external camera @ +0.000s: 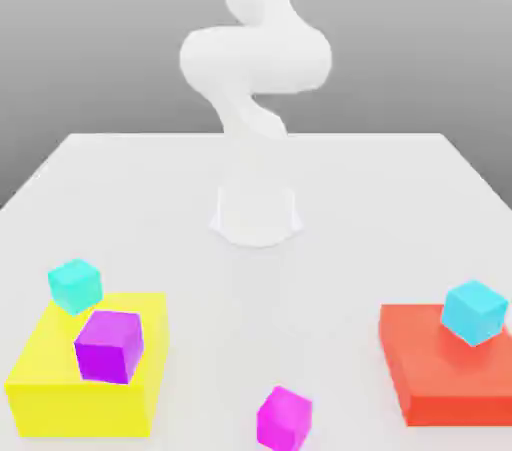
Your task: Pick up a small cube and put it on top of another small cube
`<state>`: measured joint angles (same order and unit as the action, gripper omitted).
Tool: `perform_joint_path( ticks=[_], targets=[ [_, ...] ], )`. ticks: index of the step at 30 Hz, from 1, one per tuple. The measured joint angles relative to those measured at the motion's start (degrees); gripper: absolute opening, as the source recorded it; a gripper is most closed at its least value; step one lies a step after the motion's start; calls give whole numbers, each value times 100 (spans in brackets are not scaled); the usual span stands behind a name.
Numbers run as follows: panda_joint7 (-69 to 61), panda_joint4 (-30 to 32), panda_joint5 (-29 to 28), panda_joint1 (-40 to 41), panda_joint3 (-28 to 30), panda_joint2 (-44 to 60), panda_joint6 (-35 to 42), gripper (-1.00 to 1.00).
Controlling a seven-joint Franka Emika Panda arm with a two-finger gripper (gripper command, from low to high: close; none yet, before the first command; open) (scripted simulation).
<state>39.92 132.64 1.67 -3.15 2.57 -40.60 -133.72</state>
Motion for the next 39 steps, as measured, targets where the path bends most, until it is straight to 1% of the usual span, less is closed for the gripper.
perform_joint_path(
  ticks=[9, 13, 17, 22, 27, 31, 32, 39],
  targets=[
    [-2219, 311, 694, -1001, 798, 1916, -704, 0],
    [-3202, 445, 1021, -1263, 965, 2758, -1006, 0],
    [-4116, 582, 1249, -1407, 995, 3584, -1318, 0],
    [-5036, 769, 1223, -1491, 983, 4558, -1749, 0],
    [-5584, 949, 763, -1499, 1013, 5447, -2251, 0],
    [-5890, 821, 1003, -1271, 722, 6249, -2857, 0],
    [-5973, 780, 1113, -1212, 640, 6450, -3007, -100],
    [-5991, 771, 1128, -1187, 612, 6493, -3031, -100]
  ],
)
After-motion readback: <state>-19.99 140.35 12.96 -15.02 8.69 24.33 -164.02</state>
